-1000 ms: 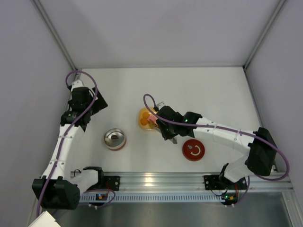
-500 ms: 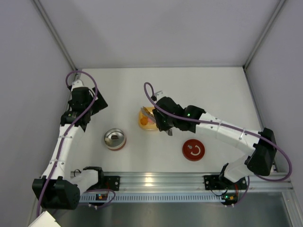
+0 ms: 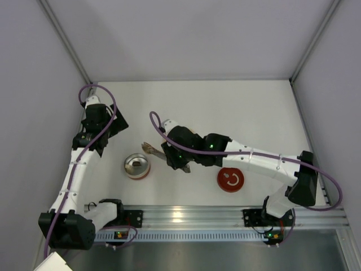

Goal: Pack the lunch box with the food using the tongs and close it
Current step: Place the fake food in the packing box.

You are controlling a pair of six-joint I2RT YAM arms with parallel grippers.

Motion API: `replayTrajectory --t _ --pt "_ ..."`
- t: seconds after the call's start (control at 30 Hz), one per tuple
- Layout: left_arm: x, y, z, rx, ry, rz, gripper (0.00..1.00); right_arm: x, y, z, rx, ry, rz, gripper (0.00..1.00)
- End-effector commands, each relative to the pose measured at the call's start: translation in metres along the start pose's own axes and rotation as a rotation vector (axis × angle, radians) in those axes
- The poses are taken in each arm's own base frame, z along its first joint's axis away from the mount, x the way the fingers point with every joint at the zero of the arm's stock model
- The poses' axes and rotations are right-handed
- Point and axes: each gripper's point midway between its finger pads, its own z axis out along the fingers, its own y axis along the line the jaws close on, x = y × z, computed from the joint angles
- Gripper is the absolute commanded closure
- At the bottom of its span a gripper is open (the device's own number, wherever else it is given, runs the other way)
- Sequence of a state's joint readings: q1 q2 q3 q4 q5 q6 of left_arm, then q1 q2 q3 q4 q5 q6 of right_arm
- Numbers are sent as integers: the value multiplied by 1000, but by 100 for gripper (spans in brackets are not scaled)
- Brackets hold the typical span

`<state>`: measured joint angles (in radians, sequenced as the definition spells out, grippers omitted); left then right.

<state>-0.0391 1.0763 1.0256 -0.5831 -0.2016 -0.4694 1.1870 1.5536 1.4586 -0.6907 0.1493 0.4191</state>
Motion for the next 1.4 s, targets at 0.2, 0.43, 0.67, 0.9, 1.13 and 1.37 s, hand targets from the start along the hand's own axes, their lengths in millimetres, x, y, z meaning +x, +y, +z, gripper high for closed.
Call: replayTrajectory --t 0.2,0.43,0.67,0.9,1.13,1.37 --pt "-10 -2 2 15 -40 -7 1 -8 44 7 -101 -25 -30 85" --pt "-11 -3 1 17 -43 -7 1 -2 50 21 -100 1 -42 84" --pt "-11 -3 1 18 -42 -6 1 -2 50 30 -87 9 -50 80" --pt "-11 -2 2 15 -42 -8 1 -6 44 26 -60 -11 -55 68" --pt "-11 -2 2 13 -43 -6 1 -12 43 23 -53 -26 -55 62" --pt "-11 -2 2 15 -44 -7 1 -24 8 8 81 -70 -37 60"
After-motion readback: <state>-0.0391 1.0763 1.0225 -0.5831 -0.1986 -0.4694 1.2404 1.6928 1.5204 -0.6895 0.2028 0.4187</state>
